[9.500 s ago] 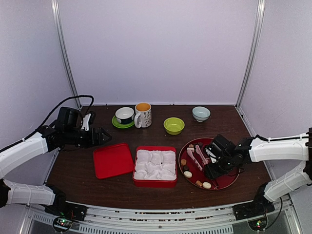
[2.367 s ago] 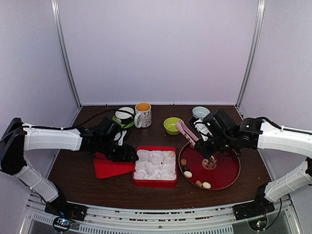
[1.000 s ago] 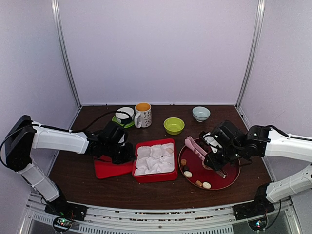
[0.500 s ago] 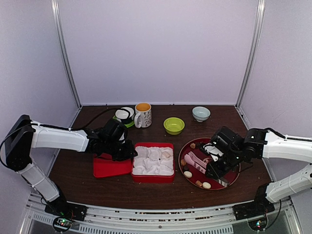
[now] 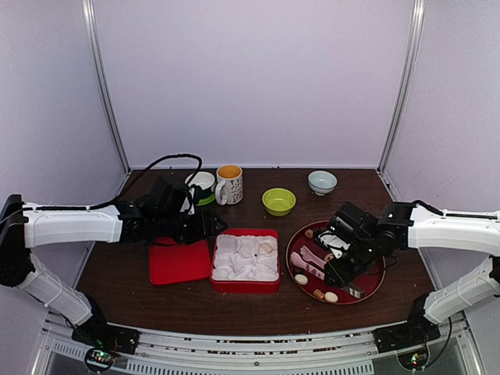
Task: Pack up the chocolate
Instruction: Place the clamp on the plate.
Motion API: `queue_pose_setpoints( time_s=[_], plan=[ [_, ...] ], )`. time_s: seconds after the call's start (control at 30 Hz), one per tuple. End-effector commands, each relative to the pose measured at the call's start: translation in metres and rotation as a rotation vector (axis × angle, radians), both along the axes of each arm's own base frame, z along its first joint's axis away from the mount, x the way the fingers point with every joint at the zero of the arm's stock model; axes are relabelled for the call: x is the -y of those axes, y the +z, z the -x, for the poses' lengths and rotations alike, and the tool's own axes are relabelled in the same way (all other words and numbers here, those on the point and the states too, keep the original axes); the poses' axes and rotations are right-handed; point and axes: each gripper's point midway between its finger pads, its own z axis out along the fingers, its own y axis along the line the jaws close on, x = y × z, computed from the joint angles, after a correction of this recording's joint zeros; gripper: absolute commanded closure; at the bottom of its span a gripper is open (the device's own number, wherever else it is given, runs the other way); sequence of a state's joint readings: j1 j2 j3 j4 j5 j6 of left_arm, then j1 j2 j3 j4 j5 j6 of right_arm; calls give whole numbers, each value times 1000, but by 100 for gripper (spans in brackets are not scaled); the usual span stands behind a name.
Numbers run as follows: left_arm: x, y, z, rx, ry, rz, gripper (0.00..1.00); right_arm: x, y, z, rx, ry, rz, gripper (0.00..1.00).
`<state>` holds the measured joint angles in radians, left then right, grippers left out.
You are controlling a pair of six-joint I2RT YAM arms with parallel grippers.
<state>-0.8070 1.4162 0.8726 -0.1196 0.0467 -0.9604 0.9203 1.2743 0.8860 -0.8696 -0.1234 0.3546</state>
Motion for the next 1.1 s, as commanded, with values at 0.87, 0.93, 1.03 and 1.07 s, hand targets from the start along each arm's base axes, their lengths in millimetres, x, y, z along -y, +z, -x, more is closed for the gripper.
queue_pose_setpoints(
  time_s=[0.87, 0.93, 1.03, 1.07],
  plan=[
    [-95, 77, -4, 327, 53, -243, 24, -8, -7, -31, 53, -8, 82, 62],
    [-105, 73, -7, 307, 66, -250, 24, -7, -9, -34, 53, -16, 88, 62],
    [-117, 67, -9, 291, 69, -252, 24, -7, -11, -36, 55, -19, 96, 62],
    [-120, 66, -10, 291, 70, -255, 24, -6, -11, -37, 56, -23, 103, 62]
  ],
)
